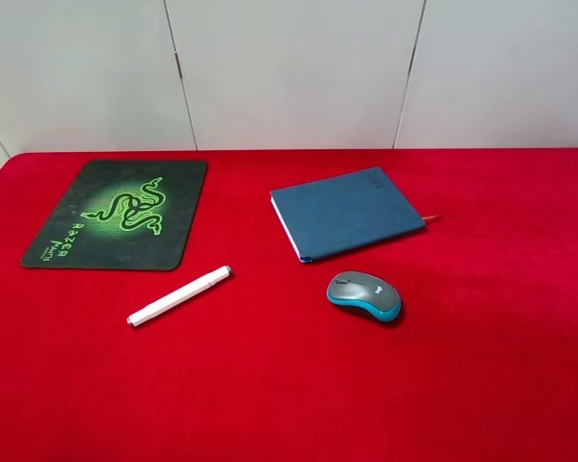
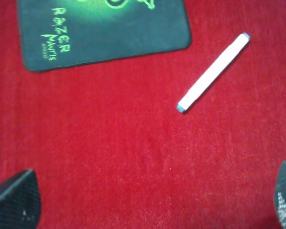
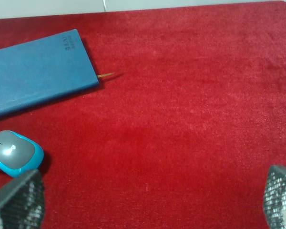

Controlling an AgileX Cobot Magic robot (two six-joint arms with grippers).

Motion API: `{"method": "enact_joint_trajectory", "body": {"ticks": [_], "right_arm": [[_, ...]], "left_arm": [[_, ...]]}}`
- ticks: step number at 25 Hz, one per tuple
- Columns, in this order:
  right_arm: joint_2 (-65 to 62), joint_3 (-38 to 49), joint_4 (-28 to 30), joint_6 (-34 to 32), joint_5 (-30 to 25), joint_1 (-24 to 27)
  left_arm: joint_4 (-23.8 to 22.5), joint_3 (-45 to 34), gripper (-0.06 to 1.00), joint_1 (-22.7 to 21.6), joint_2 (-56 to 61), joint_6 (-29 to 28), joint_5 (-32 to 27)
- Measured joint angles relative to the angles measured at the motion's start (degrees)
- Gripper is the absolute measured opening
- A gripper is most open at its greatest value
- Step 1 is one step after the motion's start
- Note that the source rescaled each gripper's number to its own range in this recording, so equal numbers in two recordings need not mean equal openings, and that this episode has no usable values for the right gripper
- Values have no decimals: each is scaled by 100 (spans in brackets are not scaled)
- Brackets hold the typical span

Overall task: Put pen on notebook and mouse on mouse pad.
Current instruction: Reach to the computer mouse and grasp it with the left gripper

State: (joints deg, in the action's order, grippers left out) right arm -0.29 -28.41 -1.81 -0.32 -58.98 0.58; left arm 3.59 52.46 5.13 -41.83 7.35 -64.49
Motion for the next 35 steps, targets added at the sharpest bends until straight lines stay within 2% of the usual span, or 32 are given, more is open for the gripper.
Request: {"method": "enact_joint_trajectory", "body": {"ticks": [15, 22, 35], "right_arm": [[0, 0, 0, 0, 0, 0], [0, 0, 0, 0, 0, 0], [0, 0, 0, 0, 0, 0]], "left_arm": [[-174, 1968, 98, 2205, -3275, 18, -64], [-556, 2822, 98, 3168, -4452, -14, -112], [-569, 4405, 98, 4425, -6721, 1224, -99]]}}
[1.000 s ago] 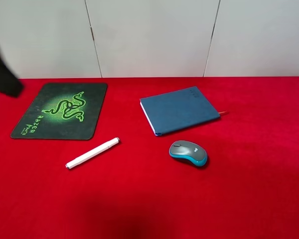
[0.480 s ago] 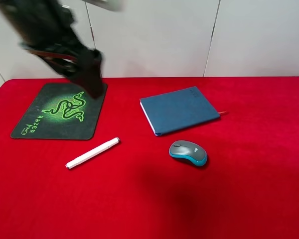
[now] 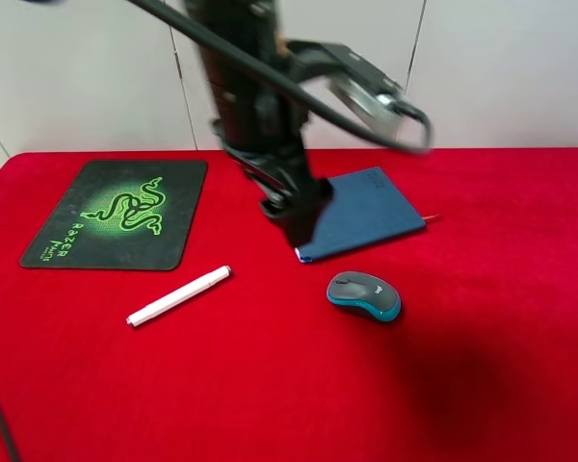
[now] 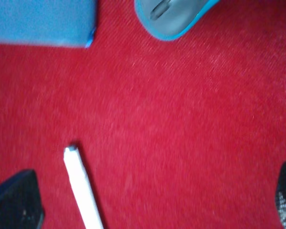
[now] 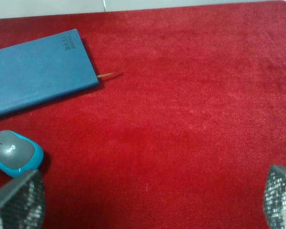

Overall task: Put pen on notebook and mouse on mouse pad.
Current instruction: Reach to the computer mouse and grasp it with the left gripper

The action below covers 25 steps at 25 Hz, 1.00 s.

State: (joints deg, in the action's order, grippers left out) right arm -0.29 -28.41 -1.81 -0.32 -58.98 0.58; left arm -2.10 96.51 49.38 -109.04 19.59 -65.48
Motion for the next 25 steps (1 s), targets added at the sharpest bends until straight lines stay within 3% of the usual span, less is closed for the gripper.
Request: {"method": "enact_joint_trajectory", "body": {"ticks": [8, 25], "right_arm": [[0, 0, 0, 0, 0, 0], [0, 0, 0, 0, 0, 0]], "left_arm": [[152, 791, 100, 259, -998, 778, 89], [210, 919, 100, 447, -1838, 2049, 1177]]}}
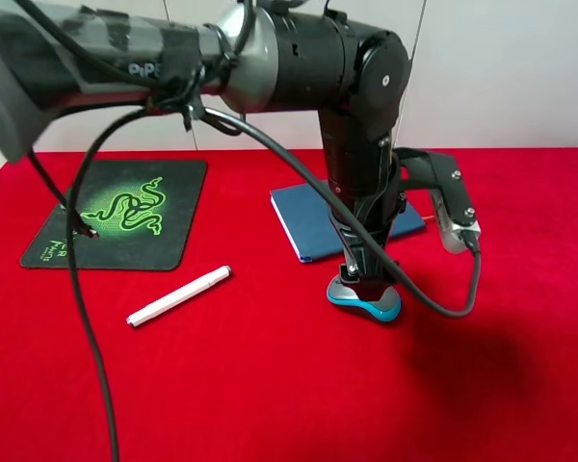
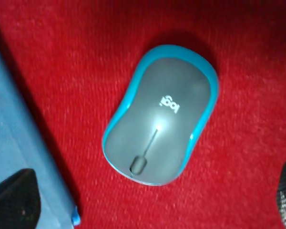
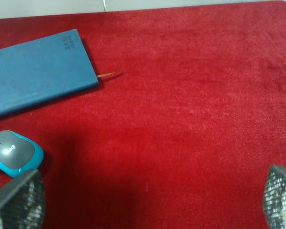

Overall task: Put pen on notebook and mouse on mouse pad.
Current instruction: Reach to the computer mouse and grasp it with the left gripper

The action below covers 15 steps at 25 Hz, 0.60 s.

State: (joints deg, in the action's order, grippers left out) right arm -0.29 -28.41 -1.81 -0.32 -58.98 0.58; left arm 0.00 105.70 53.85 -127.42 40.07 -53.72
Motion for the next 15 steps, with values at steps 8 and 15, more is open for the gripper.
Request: {"method": "enact_joint_trajectory", "body": {"ticks": [8, 15], "right_arm": [[0, 0, -5, 0, 0, 0], [0, 0, -5, 0, 0, 0]], "left_arm": [[169, 18, 100, 0, -391, 258, 228], [234, 18, 100, 0, -652, 497, 475]]}}
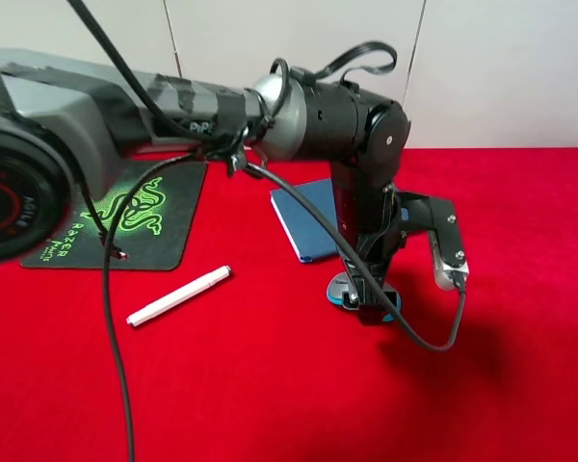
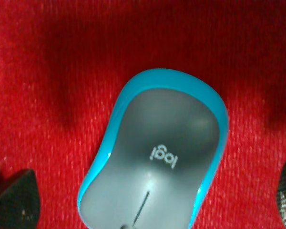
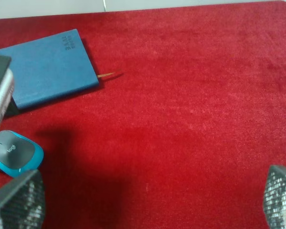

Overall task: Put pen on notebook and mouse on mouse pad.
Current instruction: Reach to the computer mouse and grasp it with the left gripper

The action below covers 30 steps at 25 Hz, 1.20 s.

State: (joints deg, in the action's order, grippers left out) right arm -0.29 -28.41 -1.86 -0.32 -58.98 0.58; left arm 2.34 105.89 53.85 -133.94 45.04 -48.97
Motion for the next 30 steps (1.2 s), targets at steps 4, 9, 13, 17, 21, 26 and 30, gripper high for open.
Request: {"method": "enact_joint_trajectory", "body": {"ticks": [4, 9, 13, 17, 21, 26, 30], "right_arm": [[0, 0, 0, 0, 0, 0], [0, 0, 0, 0, 0, 0], [0, 0, 0, 0, 0, 0], [0, 0, 0, 0, 0, 0], [0, 0, 0, 0, 0, 0], [0, 0, 0, 0, 0, 0], [0, 0, 0, 0, 0, 0]], "left_arm": [[0, 0, 100, 0, -123, 60, 162], [0, 0, 100, 0, -128, 85, 353], [-5, 0, 100, 0, -214, 89, 353], [-10, 0, 100, 0, -332, 89, 252], [-113, 0, 97, 0, -332, 84, 208], [-173, 0, 74, 0, -332, 84, 189], [-189, 0, 53, 0, -332, 84, 169]]}}
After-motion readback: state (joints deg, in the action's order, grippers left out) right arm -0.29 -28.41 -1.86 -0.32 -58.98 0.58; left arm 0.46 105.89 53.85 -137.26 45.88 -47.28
